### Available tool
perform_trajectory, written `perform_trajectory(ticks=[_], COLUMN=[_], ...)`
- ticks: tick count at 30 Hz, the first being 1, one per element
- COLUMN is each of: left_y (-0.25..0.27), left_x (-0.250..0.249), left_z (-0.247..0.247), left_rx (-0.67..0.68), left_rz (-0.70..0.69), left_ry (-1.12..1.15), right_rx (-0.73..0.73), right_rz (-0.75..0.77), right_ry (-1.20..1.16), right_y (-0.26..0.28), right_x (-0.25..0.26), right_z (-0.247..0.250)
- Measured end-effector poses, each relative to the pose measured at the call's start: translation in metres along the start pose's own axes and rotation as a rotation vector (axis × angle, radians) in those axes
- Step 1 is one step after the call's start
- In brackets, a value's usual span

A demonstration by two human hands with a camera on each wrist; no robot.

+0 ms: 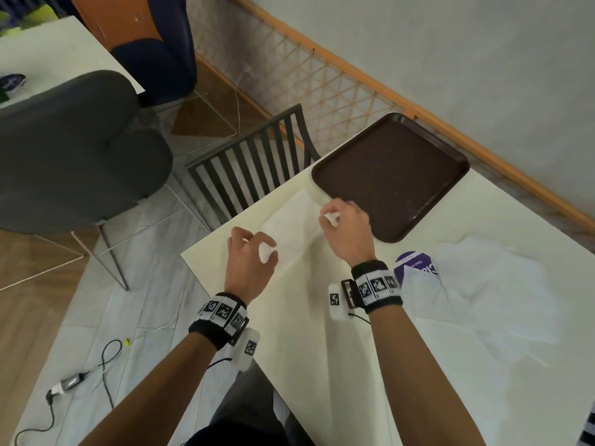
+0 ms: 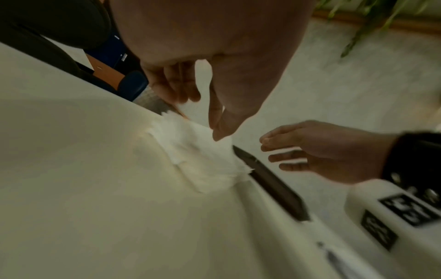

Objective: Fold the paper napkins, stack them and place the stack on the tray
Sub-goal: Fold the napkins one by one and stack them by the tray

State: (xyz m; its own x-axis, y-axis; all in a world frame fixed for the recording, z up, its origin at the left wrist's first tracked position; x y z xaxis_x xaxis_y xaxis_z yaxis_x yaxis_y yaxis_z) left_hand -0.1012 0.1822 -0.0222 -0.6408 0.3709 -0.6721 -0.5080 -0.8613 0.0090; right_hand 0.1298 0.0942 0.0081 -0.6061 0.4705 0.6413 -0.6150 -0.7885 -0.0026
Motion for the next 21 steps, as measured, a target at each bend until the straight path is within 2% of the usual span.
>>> perform_trajectory(ticks=[2, 5, 8, 10, 12, 14, 17, 21], left_y=[0.018, 0.056, 0.093, 0.112, 0.125, 0.138, 0.150, 0.147], left_x=[-0.013, -0.043, -0.070, -0.084, -0.095, -0.106, -0.125, -0.151], left_z=[-0.006, -0.029, -0.066, -0.095, -0.127, -0.160, -0.195, -0.221], left_rx=[0.023, 0.126, 0.283, 0.353, 0.412, 0.478, 0.523, 0.525], left_rz=[-0.033, -0.094, -0.100, -0.112, -0.105, -0.089, -0.122, -0.164], left_ry=[0.064, 0.108, 0.165, 0.174, 0.155, 0.106, -0.008, -0.085], right_rx=[0.010, 0.019, 0.035, 0.018, 0.011, 0.110, 0.201, 0.155], right_rz=[0.031, 0.001, -0.081, -0.198, -0.376, -0.489, -0.469, -0.429], right_ry=[-0.109, -0.130, -0.075, -0.011, 0.082, 0.189, 0.238, 0.172], right_y=[0.032, 0.086, 0.135, 0.160, 0.186, 0.208, 0.226, 0.230], right_x=[-0.009, -0.039, -0.087, -0.131, -0.174, -0.199, -0.200, -0.202], right_z=[0.026, 0.068, 0.098, 0.108, 0.109, 0.096, 0.072, 0.061])
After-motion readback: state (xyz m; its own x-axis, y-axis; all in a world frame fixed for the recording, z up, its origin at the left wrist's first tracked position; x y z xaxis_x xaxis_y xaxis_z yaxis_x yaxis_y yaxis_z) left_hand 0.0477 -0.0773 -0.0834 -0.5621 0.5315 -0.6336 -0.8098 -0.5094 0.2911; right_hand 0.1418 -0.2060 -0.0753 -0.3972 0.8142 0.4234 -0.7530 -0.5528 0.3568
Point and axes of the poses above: each hand's wrist, its own y-axis away from the middle knuckle, its own z-axis out of the back of the hand, x = y × z, the point moved 10 cm from there along -y, towards the middle knuckle
